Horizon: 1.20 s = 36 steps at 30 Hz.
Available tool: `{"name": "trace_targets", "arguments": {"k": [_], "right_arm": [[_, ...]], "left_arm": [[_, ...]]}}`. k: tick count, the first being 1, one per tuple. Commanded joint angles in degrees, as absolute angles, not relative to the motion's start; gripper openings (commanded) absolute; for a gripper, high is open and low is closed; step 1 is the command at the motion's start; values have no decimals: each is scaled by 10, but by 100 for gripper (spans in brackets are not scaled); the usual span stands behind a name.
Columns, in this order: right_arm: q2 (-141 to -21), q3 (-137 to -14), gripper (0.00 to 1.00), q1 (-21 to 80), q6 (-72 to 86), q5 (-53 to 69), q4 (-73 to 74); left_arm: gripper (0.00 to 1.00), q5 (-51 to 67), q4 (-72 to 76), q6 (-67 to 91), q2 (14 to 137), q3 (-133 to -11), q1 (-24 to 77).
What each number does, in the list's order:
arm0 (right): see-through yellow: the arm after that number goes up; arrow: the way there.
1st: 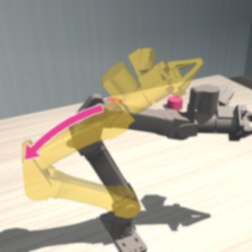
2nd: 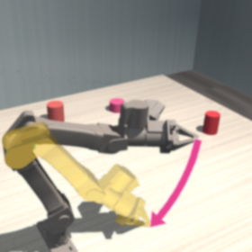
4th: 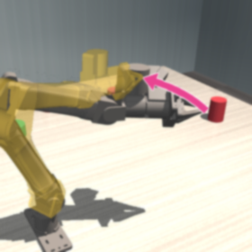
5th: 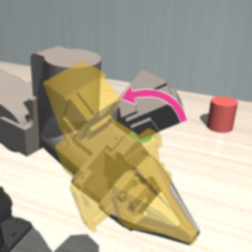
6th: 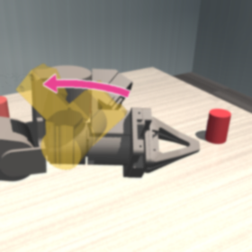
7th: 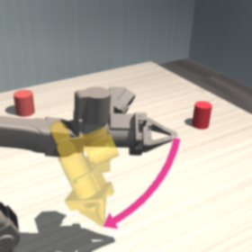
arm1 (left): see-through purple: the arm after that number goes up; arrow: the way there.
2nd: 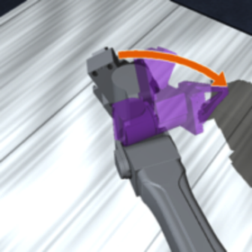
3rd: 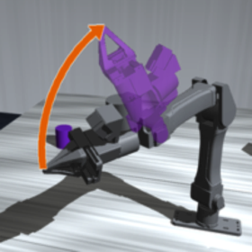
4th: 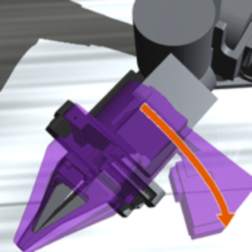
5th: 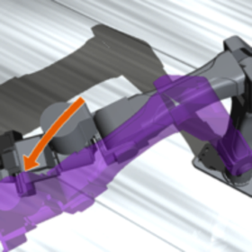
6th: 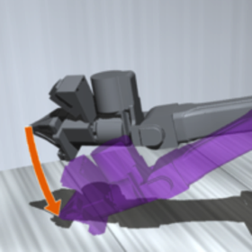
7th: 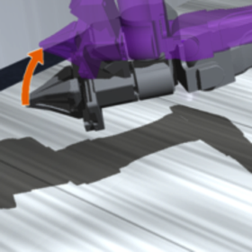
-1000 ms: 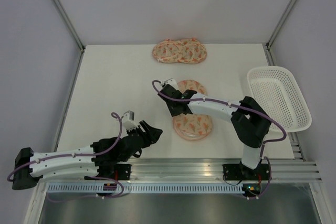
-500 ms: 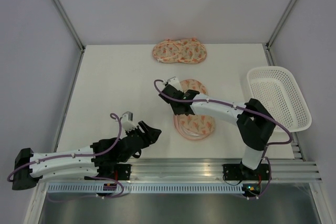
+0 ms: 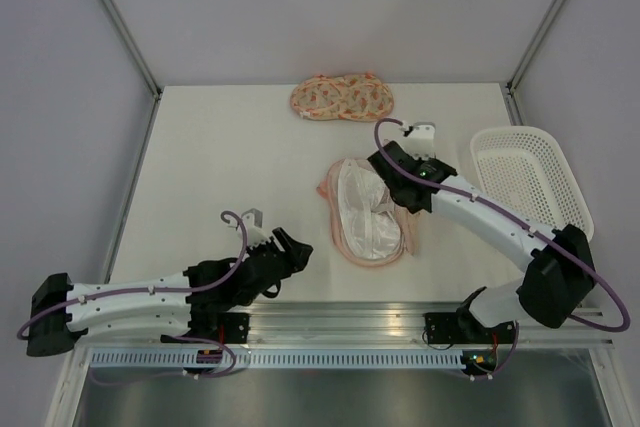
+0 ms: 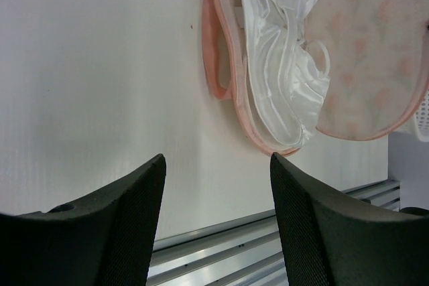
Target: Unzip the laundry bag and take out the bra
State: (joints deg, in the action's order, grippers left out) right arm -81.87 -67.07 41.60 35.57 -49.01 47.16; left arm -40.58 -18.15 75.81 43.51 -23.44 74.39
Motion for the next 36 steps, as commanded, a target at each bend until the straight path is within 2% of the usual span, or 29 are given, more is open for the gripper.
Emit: {"name": "trace_targets", "arguments": {"k": [1,2,3,5,6,8,12,16,31,34,36], "right_arm": [[-787,-613,25,339,412,-554,520],[-780,-602,42,324,408,-548,509],[-775,-588,64,310,404,-543,493],[-778,-588,77,280,404,-544,495],[-773,-592,80,279,401,-538,492],[-749,-577,81,279,349,-498,455],[-664,-525,81,279,256,-218,290],[-697,-517,81,279,237,-80,245],[-886,-492,80,279,253,96,62],[-923,-494,76,279,258,107,46],[-947,-495,69,279,258,108,39]], "left_arm": [[69,-429,-152,717,466,-273,747],[69,-428,-143,713,474,-280,748],[70,-425,-140,710,481,-284,748],[70,-422,-136,704,499,-294,747],[70,-420,-135,701,504,-297,747],[70,-419,-134,700,516,-305,747],[70,-420,-130,701,521,-304,747],[70,-419,-130,712,525,-297,748],[70,-422,-133,716,477,-262,747],[70,-421,-136,721,469,-256,747],[70,-422,-140,723,466,-253,747]]}}
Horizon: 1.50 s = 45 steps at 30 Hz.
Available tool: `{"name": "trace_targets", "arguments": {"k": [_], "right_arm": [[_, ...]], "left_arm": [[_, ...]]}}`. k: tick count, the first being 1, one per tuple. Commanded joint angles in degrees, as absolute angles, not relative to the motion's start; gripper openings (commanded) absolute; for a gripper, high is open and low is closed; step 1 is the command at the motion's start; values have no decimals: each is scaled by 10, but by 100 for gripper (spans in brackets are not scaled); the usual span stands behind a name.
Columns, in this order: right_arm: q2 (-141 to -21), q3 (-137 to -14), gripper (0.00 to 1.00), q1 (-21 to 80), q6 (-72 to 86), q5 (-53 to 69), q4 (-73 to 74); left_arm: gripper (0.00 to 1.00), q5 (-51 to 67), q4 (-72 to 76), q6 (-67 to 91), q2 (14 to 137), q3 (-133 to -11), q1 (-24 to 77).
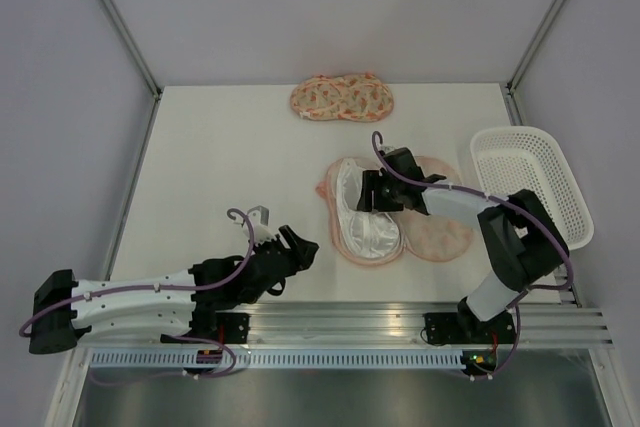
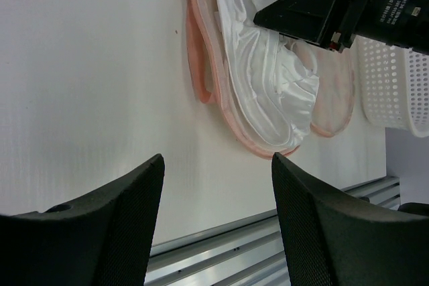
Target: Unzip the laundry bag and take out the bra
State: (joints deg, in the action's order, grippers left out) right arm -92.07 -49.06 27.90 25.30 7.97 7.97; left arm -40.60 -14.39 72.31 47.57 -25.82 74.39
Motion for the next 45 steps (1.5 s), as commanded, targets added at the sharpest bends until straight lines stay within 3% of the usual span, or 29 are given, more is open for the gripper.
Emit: {"name": "trace_targets", "arguments": {"k": [1,3,4,7,8,9,21,37,45], "right_arm": [[-953,-496,67,279,258,108,38],[-965,-495,56,279,255,116,31],[-968,-494,43,279,255,118,27],[-960,-492,18,279,251,118,27],[-941,-491,4,279,252,113,32],[-930,-490,0,279,252,110,33],[-745,-563,0,279,215,63,176],[-673,-796,0,222,211,-450,364],[-693,-769,1,108,249,-577,396]], "left_arm": [[70,-423,-141,724,463,-252,748],[70,-424,-141,726,462,-250,747],[70,-425,-143,727,461,-250,747],[70,-425,-144,728,462,-250,747],[70,-423,-144,729,462,-250,747],[70,-422,-144,729,463,-251,747],[70,-418,-145,731,470,-254,747],[70,-417,-177,718,433,-263,746],[70,-403,-190,717,420,-269,747]]}}
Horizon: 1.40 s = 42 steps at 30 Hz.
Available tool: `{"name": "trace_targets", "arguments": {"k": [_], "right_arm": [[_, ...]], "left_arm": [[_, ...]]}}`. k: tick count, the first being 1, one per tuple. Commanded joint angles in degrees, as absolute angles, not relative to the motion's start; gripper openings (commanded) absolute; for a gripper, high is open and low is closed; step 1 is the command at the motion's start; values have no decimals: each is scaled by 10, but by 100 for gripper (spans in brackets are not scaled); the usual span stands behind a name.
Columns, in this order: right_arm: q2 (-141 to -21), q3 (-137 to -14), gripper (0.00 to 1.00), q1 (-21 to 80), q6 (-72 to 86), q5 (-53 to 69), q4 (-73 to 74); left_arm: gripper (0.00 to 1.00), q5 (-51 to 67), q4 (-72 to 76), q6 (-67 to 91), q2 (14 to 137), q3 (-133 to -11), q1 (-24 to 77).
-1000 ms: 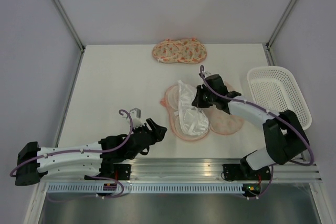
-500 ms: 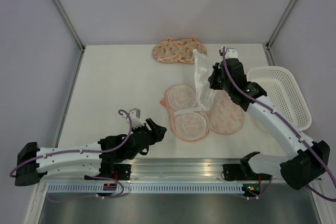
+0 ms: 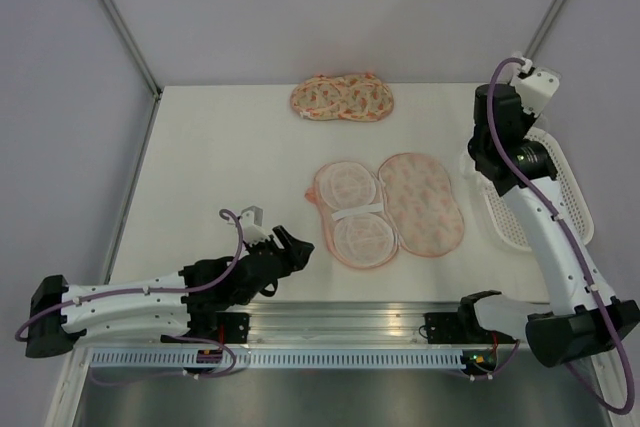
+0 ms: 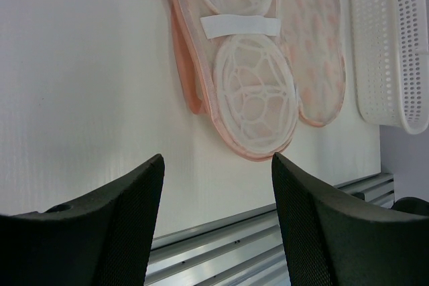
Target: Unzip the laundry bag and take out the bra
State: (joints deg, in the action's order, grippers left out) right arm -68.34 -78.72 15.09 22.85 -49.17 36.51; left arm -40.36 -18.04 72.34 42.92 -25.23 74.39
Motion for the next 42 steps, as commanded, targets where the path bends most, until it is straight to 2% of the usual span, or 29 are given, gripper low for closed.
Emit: {"name": "trace_targets", "arguments": {"k": [1,5,8,10,17,18,19,20,21,24,27,29,35,42], "right_arm": [[-694,-745,2,91,258,-582,395],[-698,-659,4,-16,339,-569,353],[-710,-600,3,-57,367,-553,316],[-730,-577,2,-70,365,-486,292],[-793,-550,2,-81,341,-369,250],[-805,-559,7,-82,323,-344,247],[-811,-567,16,-82,316,-321,247],[-816,-575,30,-82,311,-294,253],[-817,-587,54,-82,304,-279,258],[-775,-586,86,-82,294,-259,258],[-708,-584,97,-82,291,-258,262],[-678,-589,98,-75,282,-258,273],[-600,-581,98,-12,239,-137,288],[-642,-539,97,82,256,-193,359]], "left_arm": [[70,-400,-190,720,419,-268,747],[70,-386,-190,727,421,-268,747],[70,-377,-190,732,425,-265,747],[70,-374,-189,738,426,-263,747],[70,-367,-189,753,449,-264,747],[70,-367,-189,754,453,-264,747],[70,-367,-189,757,455,-263,746],[70,-367,-188,757,455,-265,747],[70,-367,-189,753,455,-265,747],[70,-372,-189,752,453,-259,747],[70,-381,-189,751,442,-251,747],[70,-388,-189,751,434,-244,747],[71,-399,-189,757,410,-224,747],[71,-400,-189,770,390,-204,747]]}}
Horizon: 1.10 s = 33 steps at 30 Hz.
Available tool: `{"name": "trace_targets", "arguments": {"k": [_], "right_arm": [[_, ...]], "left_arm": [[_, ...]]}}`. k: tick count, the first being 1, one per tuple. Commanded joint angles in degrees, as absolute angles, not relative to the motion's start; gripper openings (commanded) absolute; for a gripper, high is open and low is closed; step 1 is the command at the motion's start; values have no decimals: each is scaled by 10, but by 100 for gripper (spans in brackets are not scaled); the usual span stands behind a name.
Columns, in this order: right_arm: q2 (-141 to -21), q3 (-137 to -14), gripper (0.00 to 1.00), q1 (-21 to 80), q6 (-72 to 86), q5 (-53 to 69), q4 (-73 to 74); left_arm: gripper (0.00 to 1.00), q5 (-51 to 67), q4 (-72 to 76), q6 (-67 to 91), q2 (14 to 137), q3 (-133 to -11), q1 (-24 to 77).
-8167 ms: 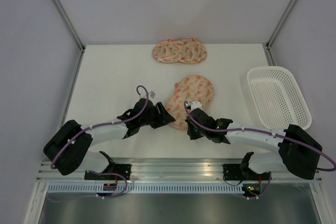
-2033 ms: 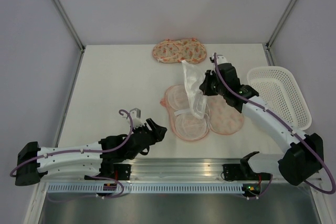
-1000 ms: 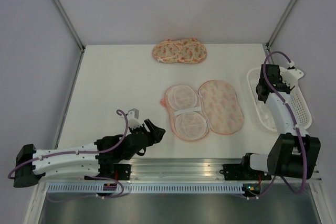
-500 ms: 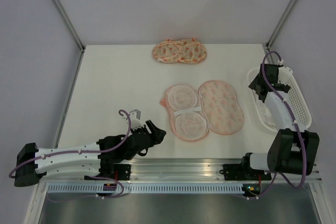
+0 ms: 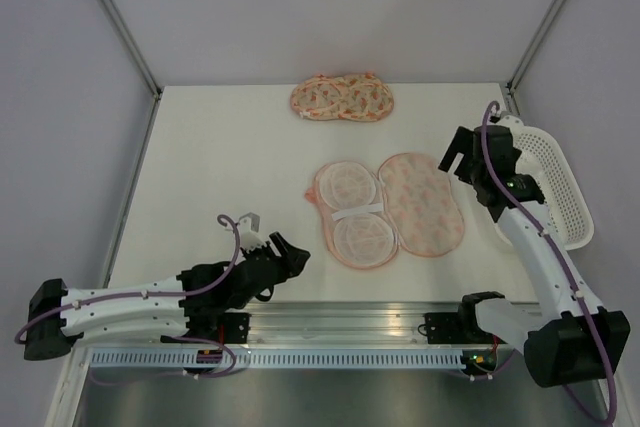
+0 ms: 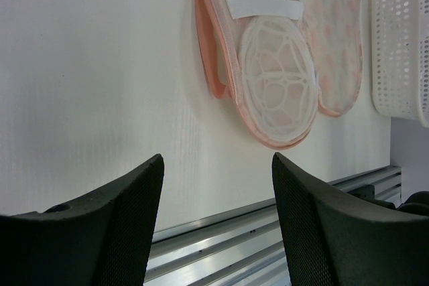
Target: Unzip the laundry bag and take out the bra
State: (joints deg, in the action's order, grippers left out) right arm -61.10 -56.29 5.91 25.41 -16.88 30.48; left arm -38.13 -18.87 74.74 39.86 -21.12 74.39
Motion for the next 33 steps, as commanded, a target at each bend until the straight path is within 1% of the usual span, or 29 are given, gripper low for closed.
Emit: {"name": "trace_targets", "arguments": {"k": [1,5,11,16,20,22,24,27,28,29,31,32,33], "right_arm": [[-647,-532,97,89,271,-199,362],[-640,-472,96,94,309,-192,336],[-664,-447,92,115,329,-189,323],[-692,-425,91,127,352,-234,312],[-706,-401,94,127,405,-279,319],[-693,-384,94,127,421,-273,297],[-666,-368,94,127,427,-265,286],[-648,-366,93,126,420,-258,287],[-646,-368,93,127,412,-255,287],[-644,-368,91,126,407,-243,286],[-642,-367,90,127,403,-236,280],[-643,-365,89,126,403,-234,277],[-642,-364,88,127,403,-231,276]], "left_arm": [[71,-401,-189,772,390,-201,747],[71,-400,-189,774,382,-193,747],[70,-403,-188,775,366,-182,747],[70,-403,-188,773,362,-180,747],[68,-409,-182,770,365,-175,747],[67,-418,-118,735,366,-164,747],[67,-414,-53,656,379,-158,747],[66,-403,90,559,411,-149,747],[65,-397,185,529,419,-145,747],[57,-392,232,483,431,-141,747],[38,-376,304,455,481,-141,738],[18,-354,326,447,504,-149,721],[9,-332,323,453,547,-177,706]]}}
